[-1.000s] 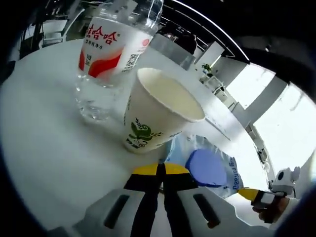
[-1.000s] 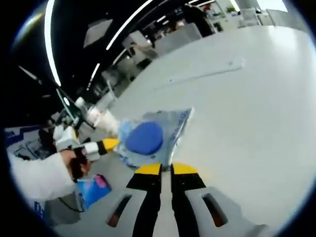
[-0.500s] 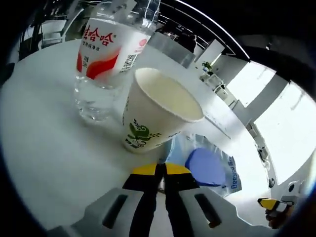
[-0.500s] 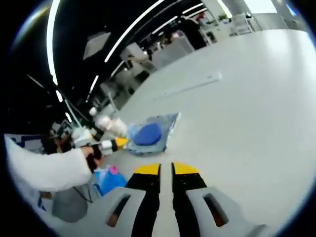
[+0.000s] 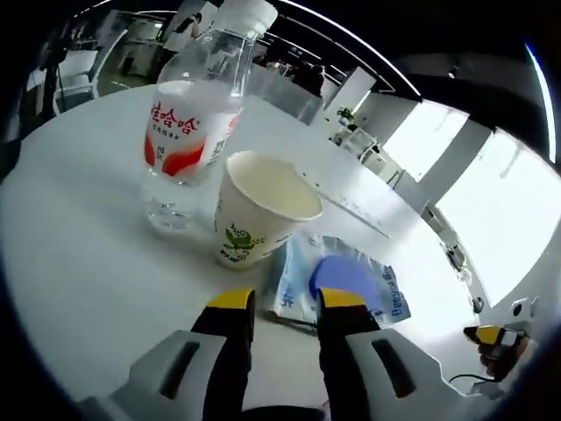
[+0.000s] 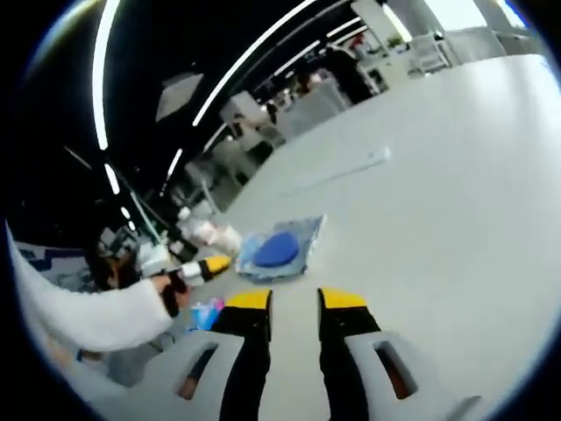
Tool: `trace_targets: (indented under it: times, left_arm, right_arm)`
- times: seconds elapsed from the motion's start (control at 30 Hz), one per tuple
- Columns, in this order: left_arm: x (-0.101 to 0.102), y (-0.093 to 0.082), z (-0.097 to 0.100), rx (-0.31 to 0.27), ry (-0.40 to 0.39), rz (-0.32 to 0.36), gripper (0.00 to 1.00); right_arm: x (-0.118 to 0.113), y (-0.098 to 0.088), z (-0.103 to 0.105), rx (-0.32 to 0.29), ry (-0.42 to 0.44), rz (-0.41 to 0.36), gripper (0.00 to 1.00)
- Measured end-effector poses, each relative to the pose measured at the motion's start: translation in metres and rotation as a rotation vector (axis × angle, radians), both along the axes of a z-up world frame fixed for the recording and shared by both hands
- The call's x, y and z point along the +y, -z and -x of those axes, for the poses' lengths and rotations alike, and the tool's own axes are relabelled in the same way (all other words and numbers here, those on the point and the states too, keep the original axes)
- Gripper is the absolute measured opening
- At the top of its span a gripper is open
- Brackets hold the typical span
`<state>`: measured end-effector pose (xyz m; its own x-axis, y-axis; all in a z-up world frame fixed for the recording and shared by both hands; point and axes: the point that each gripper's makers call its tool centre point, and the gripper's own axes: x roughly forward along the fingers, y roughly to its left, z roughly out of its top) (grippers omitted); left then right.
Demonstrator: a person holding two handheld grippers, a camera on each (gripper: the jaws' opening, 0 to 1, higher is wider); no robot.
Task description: Arrange the tabletop items into an orderly group along one side of the table until the central work area is clear of visible clutter.
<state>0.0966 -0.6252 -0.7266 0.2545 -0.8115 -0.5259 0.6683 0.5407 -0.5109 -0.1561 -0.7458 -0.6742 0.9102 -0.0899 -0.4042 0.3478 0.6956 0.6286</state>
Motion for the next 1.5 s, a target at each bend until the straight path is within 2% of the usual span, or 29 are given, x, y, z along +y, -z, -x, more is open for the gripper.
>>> trace_targets:
  times: [0.1, 0.2, 0.27, 0.33, 0.4, 0.43, 0.5, 0.6, 0.7, 0.83, 1.13, 1.5]
  left_arm:
    - [0.007, -0.007, 0.006, -0.011, 0.027, -0.007, 0.35]
    - [0.015, -0.017, 0.012, -0.038, 0.044, -0.002, 0.47]
    - [0.018, -0.022, 0.018, -0.063, 0.074, 0.000, 0.61]
    - [0.020, -0.028, 0.027, -0.118, 0.122, 0.005, 0.78]
    - [0.024, -0.032, 0.036, -0.136, 0.146, 0.001, 0.92]
    - [0.026, -0.033, 0.041, -0.141, 0.159, 0.003, 0.95]
    - [0.031, -0.035, 0.048, -0.127, 0.166, 0.005, 0.94]
    - [0.037, -0.038, 0.059, -0.073, 0.181, 0.012, 0.85]
    - [0.044, -0.041, 0.062, -0.098, 0.192, 0.003, 0.87]
    - [0.051, -0.050, 0.055, -0.107, 0.152, 0.029, 0.89]
    - [0.065, -0.055, 0.055, -0.102, 0.126, 0.037, 0.83]
    - [0.074, -0.048, 0.059, -0.102, 0.121, 0.012, 0.79]
  right_arm:
    - [0.004, -0.004, 0.002, -0.009, -0.005, -0.004, 0.26]
    - [0.009, -0.009, 0.007, -0.022, -0.013, 0.003, 0.29]
    - [0.013, -0.010, 0.013, -0.031, -0.014, -0.003, 0.32]
    - [0.016, -0.011, 0.017, -0.038, -0.013, -0.013, 0.35]
    - [0.020, -0.009, 0.025, -0.041, -0.007, -0.026, 0.37]
    - [0.021, -0.008, 0.029, -0.039, -0.004, -0.028, 0.39]
    - [0.023, -0.006, 0.037, -0.035, 0.006, -0.036, 0.41]
    - [0.027, -0.002, 0.047, -0.027, 0.022, -0.058, 0.48]
    - [0.029, 0.000, 0.055, -0.020, 0.039, -0.070, 0.52]
    - [0.030, 0.000, 0.061, -0.031, 0.064, -0.090, 0.53]
    - [0.033, -0.004, 0.057, -0.048, 0.052, -0.099, 0.51]
    - [0.040, -0.003, 0.054, -0.047, 0.024, -0.107, 0.49]
